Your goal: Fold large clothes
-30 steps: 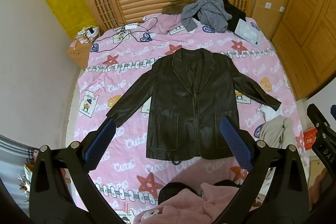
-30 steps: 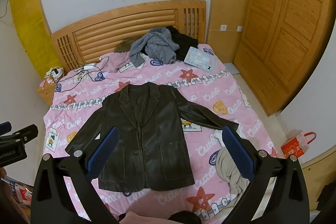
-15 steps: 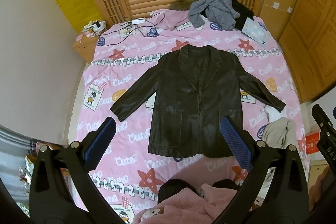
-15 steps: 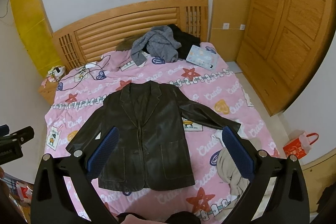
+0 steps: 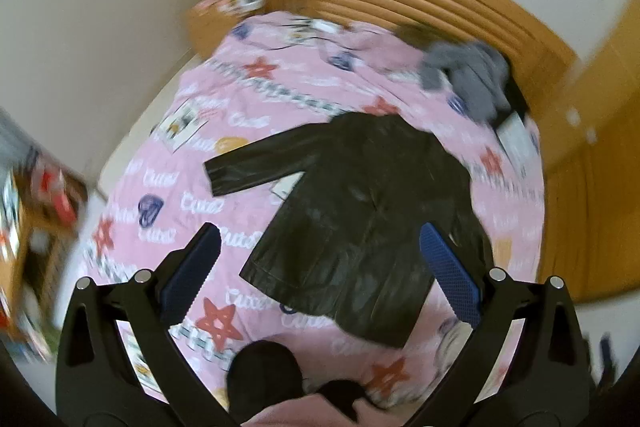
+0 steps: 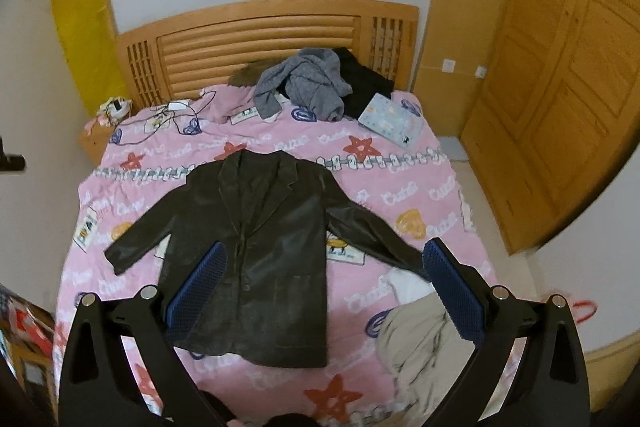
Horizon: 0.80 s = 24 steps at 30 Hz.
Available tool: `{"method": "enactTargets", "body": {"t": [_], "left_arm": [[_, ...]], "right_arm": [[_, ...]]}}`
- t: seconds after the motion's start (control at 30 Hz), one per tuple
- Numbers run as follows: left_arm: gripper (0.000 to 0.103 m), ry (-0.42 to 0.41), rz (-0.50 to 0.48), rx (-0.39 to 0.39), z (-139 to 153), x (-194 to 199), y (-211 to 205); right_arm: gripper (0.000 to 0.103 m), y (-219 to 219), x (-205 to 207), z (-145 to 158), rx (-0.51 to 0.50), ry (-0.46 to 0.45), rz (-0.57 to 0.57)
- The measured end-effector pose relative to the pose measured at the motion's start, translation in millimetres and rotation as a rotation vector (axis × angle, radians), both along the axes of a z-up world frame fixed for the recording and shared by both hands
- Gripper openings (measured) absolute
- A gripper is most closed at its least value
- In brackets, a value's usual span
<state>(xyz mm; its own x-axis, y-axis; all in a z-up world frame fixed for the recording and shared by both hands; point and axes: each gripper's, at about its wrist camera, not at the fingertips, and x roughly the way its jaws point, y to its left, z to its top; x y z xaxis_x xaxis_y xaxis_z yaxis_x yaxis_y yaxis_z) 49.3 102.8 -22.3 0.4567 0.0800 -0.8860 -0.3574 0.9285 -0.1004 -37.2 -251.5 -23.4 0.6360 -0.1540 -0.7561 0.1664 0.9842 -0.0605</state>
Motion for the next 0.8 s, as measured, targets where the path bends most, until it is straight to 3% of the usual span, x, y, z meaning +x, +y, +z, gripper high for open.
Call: {"method": "enactTargets", "body": {"t": [0.07, 0.2, 0.27, 0.33, 0.37, 0.47, 0.57, 0.67, 0.8], "left_arm": [[0.097, 0.017, 0.078, -0.044, -12, 7, 38], [0.097, 0.091, 0.239, -0.185, -67, 23, 133], [0.097, 0.095, 0.276, -0.28, -99, 30, 169], [0.097, 0.078, 0.343, -0.453, -149, 43, 217], [0.097, 0.115, 0.387, -0.495, -175, 51, 239], [0.097, 0.2, 0.461, -0.456, -241, 82, 286], [0.097, 0.251, 0.414, -0.385, -310, 125, 320], [0.097, 0.355, 0.362, -0.359, -387, 165, 350], [0.097, 0.44, 0.342, -0.4, -489, 198, 387]], "right_arm": [[0.096, 2, 6, -2, -0.005, -0.007, 0.009], [0.096, 18, 24, -9, 0.019, -0.003, 0.024], [0.095, 32, 37, -15, 0.02, 0.003, 0.029], [0.096, 53, 55, -25, 0.008, 0.014, 0.026], [0.096, 60, 62, -30, 0.008, 0.018, 0.025], [0.096, 92, 99, -52, -0.005, 0.068, -0.004], [0.095, 126, 140, -80, 0.0, 0.121, -0.029], [0.095, 163, 180, -111, -0.028, 0.161, -0.038], [0.095, 209, 221, -157, -0.042, 0.237, -0.015]]}}
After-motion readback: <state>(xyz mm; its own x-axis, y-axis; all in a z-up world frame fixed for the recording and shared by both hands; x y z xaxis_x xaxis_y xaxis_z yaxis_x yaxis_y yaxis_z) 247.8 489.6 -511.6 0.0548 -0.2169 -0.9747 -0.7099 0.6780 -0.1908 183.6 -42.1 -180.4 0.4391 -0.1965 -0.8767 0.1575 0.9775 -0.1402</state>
